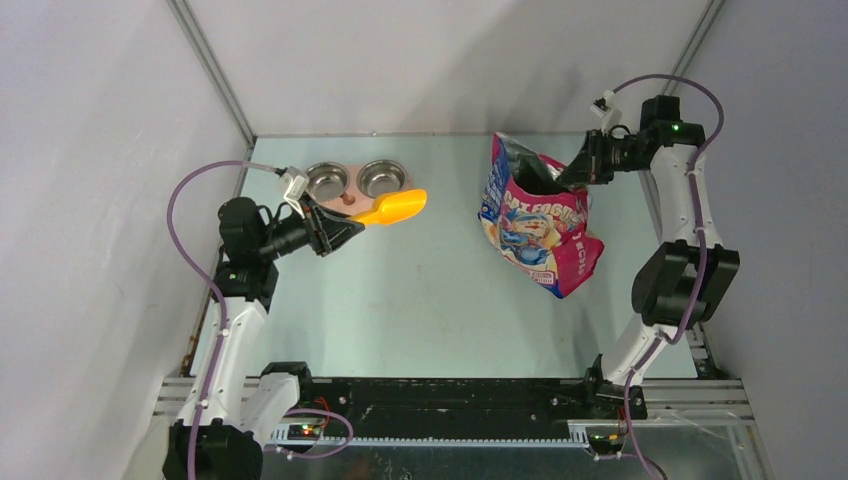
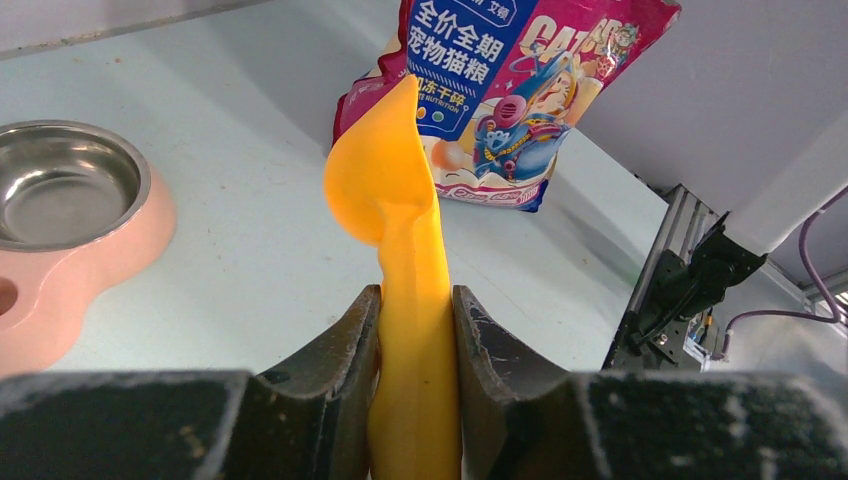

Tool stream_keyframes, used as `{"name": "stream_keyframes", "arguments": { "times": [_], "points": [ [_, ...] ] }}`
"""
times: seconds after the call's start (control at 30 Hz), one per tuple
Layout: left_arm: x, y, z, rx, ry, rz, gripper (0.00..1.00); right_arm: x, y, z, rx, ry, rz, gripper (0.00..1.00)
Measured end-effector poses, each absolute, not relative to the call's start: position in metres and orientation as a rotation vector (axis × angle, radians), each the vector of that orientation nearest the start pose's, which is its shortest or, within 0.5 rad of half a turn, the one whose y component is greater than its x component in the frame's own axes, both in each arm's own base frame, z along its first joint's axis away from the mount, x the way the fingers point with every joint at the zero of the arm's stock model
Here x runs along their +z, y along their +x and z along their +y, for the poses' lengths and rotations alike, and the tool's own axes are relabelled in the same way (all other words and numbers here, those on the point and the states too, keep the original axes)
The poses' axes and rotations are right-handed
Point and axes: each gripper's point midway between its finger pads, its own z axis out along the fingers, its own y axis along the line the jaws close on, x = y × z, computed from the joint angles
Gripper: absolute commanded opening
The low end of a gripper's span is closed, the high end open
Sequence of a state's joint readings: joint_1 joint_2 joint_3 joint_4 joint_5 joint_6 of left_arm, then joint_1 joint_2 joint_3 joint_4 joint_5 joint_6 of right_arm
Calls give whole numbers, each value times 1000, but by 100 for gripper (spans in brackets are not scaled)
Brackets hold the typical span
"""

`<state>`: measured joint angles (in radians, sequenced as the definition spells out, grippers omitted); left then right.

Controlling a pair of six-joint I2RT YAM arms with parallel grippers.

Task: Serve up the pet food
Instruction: Collect the pet food from the pet food bag.

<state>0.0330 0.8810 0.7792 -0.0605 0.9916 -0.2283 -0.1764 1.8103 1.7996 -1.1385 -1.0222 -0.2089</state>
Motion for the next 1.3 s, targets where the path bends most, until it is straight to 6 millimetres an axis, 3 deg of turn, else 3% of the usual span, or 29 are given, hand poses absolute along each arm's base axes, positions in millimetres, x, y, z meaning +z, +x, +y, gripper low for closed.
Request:
{"name": "stream_keyframes", "arguments": {
  "times": [0.17,0.37,0.6,1.0,1.13,1.3],
  "points": [
    [286,260,-144,-998,515,1684,0,264,391,75,811,-335,2293,0],
    [288,261,-144,-994,518,1673,0,273,408,50,482,-174,2273,0],
    [291,263,-144,-990,520,1659,0,288,416,19,277,2,2290,0],
    [291,263,-144,-991,518,1660,0,312,415,-17,35,97,2278,0],
    [291,265,-142,-984,500,1665,0,309,420,-7,11,53,2254,0],
    [292,271,-142,-977,464,1699,0,298,404,45,47,-126,2210,0]
  ]
}}
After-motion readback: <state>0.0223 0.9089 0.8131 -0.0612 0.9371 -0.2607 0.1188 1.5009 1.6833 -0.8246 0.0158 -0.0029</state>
